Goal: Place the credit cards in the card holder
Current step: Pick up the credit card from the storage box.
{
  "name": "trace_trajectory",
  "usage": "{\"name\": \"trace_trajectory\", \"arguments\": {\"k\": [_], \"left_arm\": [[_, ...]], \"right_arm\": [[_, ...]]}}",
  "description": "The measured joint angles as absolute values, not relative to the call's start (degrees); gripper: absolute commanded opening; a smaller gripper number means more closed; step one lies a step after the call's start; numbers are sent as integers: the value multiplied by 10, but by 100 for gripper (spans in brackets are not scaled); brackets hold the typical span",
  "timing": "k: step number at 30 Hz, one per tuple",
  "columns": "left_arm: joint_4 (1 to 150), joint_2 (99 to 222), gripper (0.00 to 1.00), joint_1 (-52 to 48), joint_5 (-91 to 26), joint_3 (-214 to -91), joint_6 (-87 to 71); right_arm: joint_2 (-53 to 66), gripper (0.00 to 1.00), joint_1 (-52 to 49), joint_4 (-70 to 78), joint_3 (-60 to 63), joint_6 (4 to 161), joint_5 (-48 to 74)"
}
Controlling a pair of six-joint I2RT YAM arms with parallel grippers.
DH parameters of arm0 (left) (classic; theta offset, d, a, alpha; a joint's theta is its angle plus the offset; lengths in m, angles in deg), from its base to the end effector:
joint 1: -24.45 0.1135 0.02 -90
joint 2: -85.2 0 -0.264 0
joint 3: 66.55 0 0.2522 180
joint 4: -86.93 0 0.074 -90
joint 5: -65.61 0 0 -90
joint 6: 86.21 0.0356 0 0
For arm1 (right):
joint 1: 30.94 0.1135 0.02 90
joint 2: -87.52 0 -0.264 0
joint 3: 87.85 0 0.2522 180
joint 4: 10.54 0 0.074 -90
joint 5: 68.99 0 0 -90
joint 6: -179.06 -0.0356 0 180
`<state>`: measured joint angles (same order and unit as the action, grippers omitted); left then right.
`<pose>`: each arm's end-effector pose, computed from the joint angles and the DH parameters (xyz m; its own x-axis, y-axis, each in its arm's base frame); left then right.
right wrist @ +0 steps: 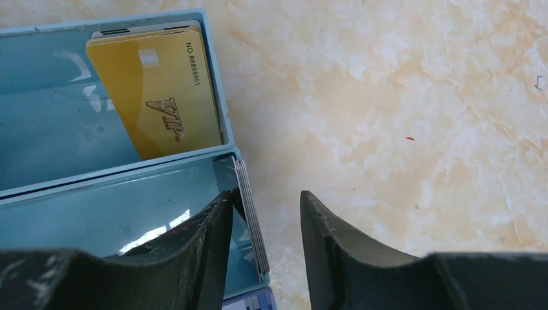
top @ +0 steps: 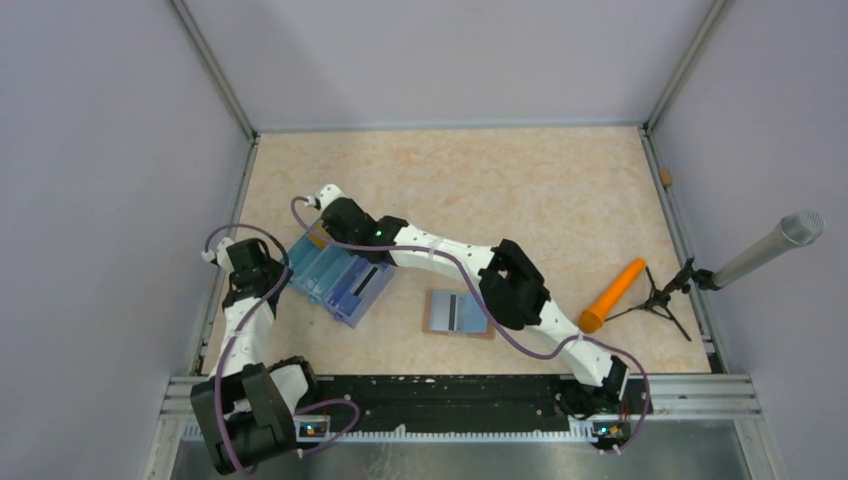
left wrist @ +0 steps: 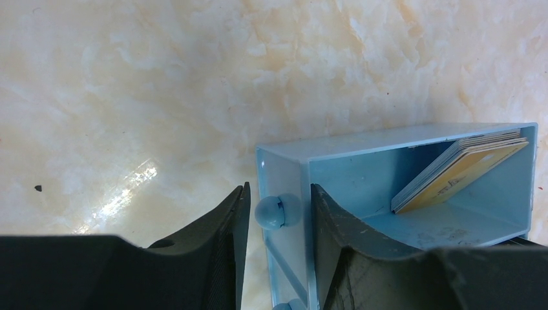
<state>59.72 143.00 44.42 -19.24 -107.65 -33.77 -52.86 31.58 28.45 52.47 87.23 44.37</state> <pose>0.1866 0.0712 0.1885 -0.2723 -0.7449 -0.6090 -0.7152 0.5801 -0.3898 0.2702 0.4889 0.2144 -0.3120 -0.5364 -0.7842 -0.6627 0.7143 -0.2249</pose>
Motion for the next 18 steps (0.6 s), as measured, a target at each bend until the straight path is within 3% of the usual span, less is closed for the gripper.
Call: {"name": "trace_trajectory", "arguments": {"k": [18], "left_arm": [[597, 1430, 41, 444, -193, -1078, -336]], "right_arm": [[-523, 31, 320, 281, 529, 880, 450]]}}
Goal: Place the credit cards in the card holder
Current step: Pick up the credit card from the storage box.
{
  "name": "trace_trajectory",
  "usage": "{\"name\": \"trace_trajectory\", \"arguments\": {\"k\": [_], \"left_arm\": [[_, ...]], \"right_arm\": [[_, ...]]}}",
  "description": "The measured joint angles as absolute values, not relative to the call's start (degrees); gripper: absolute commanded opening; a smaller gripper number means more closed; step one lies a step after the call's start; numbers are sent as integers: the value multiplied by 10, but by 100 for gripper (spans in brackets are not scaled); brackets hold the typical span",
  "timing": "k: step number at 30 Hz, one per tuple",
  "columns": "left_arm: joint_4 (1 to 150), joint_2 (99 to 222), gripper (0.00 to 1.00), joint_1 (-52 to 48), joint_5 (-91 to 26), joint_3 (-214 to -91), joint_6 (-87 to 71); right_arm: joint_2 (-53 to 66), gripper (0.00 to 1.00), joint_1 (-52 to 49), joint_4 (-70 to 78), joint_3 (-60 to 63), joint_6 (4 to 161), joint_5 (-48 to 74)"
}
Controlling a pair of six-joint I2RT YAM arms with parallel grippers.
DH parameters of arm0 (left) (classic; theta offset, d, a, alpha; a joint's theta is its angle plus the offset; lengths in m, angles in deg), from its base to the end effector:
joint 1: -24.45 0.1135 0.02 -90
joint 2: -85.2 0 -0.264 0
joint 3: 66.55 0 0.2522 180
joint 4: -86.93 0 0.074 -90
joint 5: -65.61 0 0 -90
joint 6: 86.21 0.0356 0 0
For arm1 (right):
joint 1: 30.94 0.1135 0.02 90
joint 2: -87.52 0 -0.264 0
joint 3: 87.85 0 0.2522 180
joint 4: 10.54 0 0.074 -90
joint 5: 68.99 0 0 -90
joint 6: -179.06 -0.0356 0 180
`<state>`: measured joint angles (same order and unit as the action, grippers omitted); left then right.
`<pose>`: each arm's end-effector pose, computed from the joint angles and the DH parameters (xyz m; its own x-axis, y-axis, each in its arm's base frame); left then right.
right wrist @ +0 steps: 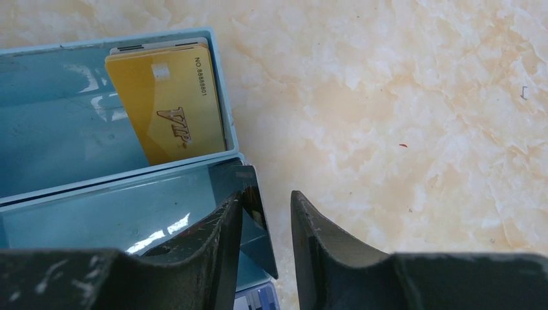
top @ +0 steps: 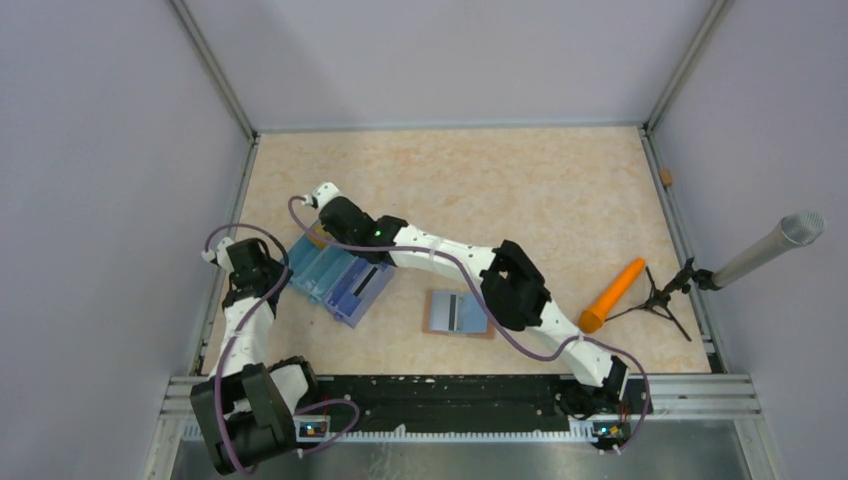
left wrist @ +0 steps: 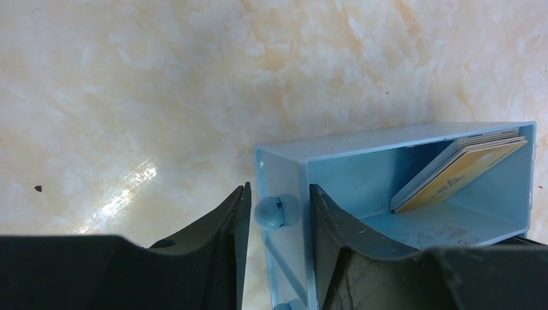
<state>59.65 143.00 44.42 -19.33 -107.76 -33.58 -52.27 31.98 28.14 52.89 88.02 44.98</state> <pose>0.1868 0.0712 0.1890 -0.2749 -0.7432 -0.6100 -0.7132 0.5831 -0.3890 0.2669 0.4903 0.2229 -0.2906 -0.5320 -0.7953 -0.6621 0.7118 -0.2342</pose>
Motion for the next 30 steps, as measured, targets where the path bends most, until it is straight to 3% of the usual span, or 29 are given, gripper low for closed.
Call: {"name": "trace_trajectory", "arguments": {"k": [16, 18, 24, 30], "left_arm": [[594, 1430, 42, 444, -194, -1079, -335], [594, 1430, 47, 444, -194, -1079, -335], [580, 1430, 75, 446, -190, -1080, -323], [551, 1424, 93, 446, -190, -1101, -316]], "right_arm": [[-492, 6, 329, 281, 531, 880, 449], [-480, 3, 330, 280, 526, 878, 442], [-411, 0, 330, 259, 469, 861, 401], [-305, 0, 330, 228, 374, 839, 357]]}}
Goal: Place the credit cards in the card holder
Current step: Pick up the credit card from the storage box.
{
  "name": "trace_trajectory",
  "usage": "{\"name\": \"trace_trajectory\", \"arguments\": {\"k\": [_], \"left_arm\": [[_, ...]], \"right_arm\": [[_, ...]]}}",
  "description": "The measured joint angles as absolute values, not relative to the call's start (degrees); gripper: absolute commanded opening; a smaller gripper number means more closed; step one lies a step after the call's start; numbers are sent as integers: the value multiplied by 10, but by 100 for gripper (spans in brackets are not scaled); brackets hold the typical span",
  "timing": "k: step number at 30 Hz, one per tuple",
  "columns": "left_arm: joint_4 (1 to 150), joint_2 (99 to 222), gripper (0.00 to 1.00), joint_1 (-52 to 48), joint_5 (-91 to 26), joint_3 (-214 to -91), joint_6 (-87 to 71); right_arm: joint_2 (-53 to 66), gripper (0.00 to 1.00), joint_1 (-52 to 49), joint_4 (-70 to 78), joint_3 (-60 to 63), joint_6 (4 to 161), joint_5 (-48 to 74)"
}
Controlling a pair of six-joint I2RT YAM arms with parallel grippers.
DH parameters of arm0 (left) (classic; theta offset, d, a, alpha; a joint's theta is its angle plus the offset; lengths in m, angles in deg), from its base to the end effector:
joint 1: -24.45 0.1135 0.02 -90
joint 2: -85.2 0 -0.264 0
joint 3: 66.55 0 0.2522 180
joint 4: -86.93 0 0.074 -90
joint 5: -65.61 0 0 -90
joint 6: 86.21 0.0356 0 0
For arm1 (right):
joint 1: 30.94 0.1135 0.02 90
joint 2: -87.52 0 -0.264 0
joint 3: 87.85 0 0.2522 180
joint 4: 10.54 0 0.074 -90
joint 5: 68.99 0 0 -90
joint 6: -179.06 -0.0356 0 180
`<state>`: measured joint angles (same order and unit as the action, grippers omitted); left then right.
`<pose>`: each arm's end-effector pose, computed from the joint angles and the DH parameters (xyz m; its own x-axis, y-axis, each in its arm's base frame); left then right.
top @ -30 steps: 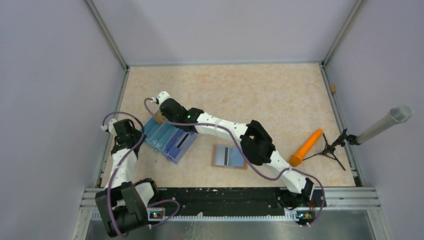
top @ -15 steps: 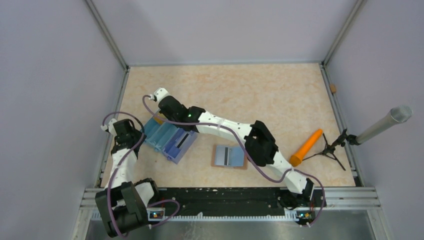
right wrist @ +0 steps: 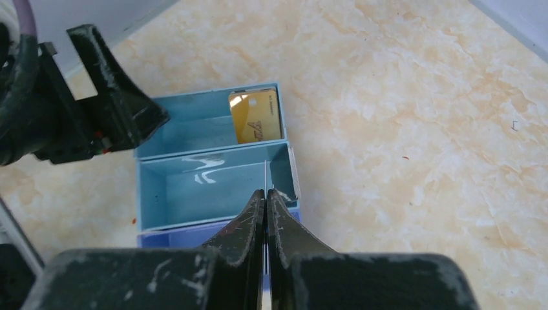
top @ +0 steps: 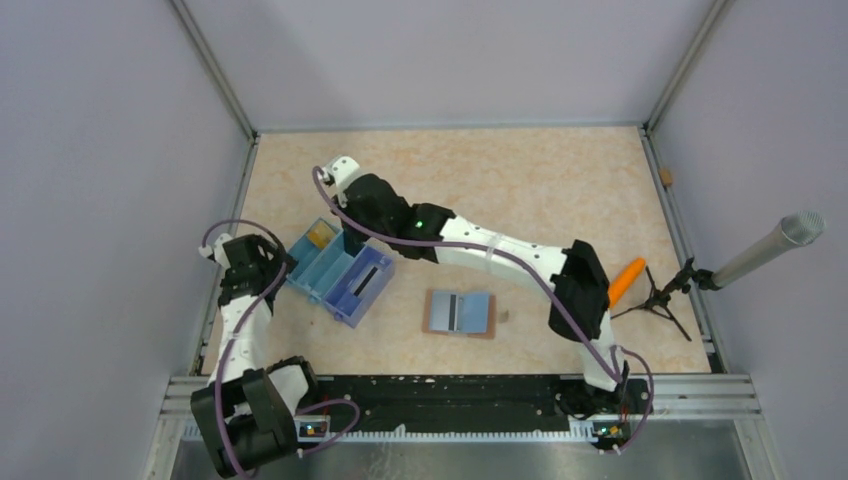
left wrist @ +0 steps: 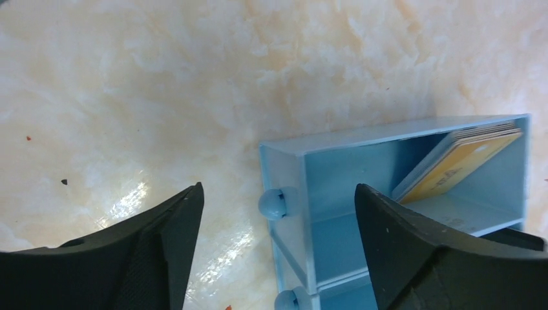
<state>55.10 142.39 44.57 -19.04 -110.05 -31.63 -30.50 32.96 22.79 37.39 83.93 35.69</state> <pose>0.1854 0.0715 0.1976 -0.3119 -0.7288 -0.6095 -0.7174 0.6013 -0.3519 0.2244 0.4375 0.3305 -0.2616 -0.3373 -0.9043 -0.7482 0.6627 -0.0308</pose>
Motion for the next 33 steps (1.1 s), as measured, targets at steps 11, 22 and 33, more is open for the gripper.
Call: {"name": "trace_trajectory", "arguments": {"k": [11, 22, 33], "left_arm": [[492, 1338, 97, 434, -223, -1192, -284], [515, 1365, 95, 130, -400, -1264, -215], [614, 1463, 98, -94, -615, -1225, -185]], "right_arm": [[-77, 0, 280, 192, 146, 784, 286], [115, 0, 112, 240, -112, 728, 108], [225, 0, 57, 238, -237, 706, -156]]}}
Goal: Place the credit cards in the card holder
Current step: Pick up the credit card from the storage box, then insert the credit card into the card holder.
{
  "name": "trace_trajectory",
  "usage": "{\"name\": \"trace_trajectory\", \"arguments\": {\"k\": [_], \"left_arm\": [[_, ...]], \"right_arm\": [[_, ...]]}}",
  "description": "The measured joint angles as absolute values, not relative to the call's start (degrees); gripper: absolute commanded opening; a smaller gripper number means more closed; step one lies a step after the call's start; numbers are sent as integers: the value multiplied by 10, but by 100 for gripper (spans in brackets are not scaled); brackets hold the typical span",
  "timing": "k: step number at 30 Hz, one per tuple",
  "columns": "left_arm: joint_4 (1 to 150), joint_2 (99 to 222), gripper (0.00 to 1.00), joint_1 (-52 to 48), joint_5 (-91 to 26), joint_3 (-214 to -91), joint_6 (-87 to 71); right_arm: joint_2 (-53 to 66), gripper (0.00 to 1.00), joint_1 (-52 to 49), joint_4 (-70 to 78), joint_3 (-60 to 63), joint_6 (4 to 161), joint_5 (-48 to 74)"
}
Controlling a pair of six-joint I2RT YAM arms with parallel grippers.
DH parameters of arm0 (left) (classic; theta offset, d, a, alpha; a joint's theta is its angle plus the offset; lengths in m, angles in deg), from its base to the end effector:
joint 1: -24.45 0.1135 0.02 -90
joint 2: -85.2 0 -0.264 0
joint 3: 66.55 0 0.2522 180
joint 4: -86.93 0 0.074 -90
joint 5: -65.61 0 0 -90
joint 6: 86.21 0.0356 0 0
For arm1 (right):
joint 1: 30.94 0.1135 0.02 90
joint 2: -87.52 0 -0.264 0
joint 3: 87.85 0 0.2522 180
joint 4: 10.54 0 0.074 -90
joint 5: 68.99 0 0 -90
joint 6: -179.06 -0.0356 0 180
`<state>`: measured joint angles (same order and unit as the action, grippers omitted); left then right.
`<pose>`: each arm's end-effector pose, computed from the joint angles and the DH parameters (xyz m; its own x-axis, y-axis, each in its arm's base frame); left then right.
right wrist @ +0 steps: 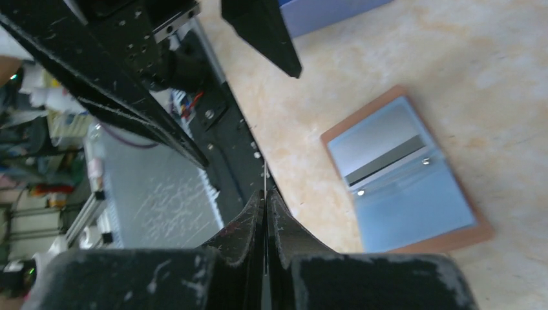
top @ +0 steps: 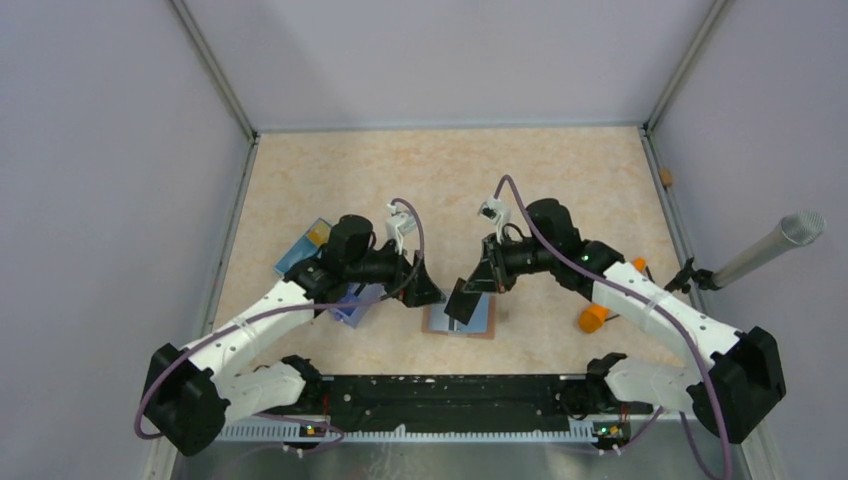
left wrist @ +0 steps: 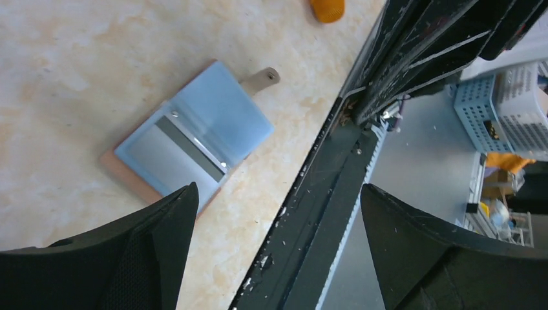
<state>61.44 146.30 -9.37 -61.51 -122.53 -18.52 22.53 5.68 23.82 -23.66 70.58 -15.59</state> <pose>0.1806 -0.1468 0.2700 -0.7236 0.1205 -0.6796 0.6492 0.4530 -0.6110 0.1835 0.1628 0.2902 -0.7142 -0.2137 -0.6666 -0.6787 0.4442 0.5848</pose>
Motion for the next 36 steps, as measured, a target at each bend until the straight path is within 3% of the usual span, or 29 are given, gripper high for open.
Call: {"name": "trace_trajectory", "arguments": {"k": [3, 9, 12, 14, 16, 17, 20, 22, 26, 36], "left_arm": [[628, 1469, 94, -114, -636, -1217, -185], [680, 1484, 66, -148, -692, -1205, -205], [718, 1495, 43, -162, -722, -1195, -228], [749, 1495, 18, -166, -741, -1181, -249], [787, 1495, 0, -168, -758, -1165, -272], [800, 1494, 0, -168, -764, -1159, -284], [835, 1494, 0, -168, -771, -1142, -305], [837, 1495, 0, -168, -760, -1136, -311], [833, 1522, 0, -168, -704, -1135, -323], [823, 1627, 0, -168, -542, -1128, -396]], "right_arm": [[230, 0, 57, 214, -268, 688, -224], [230, 0, 57, 182, -280, 666, -306], [230, 0, 57, 161, -280, 658, -332], [229, 0, 57, 155, -280, 656, -339], [227, 0, 57, 152, -280, 657, -339], [223, 8, 57, 153, -280, 657, -335], [214, 45, 57, 166, -279, 657, -309], [212, 53, 57, 181, -278, 654, -267], [213, 56, 57, 219, -279, 644, -148], [255, 42, 57, 242, -393, 545, 41]]}}
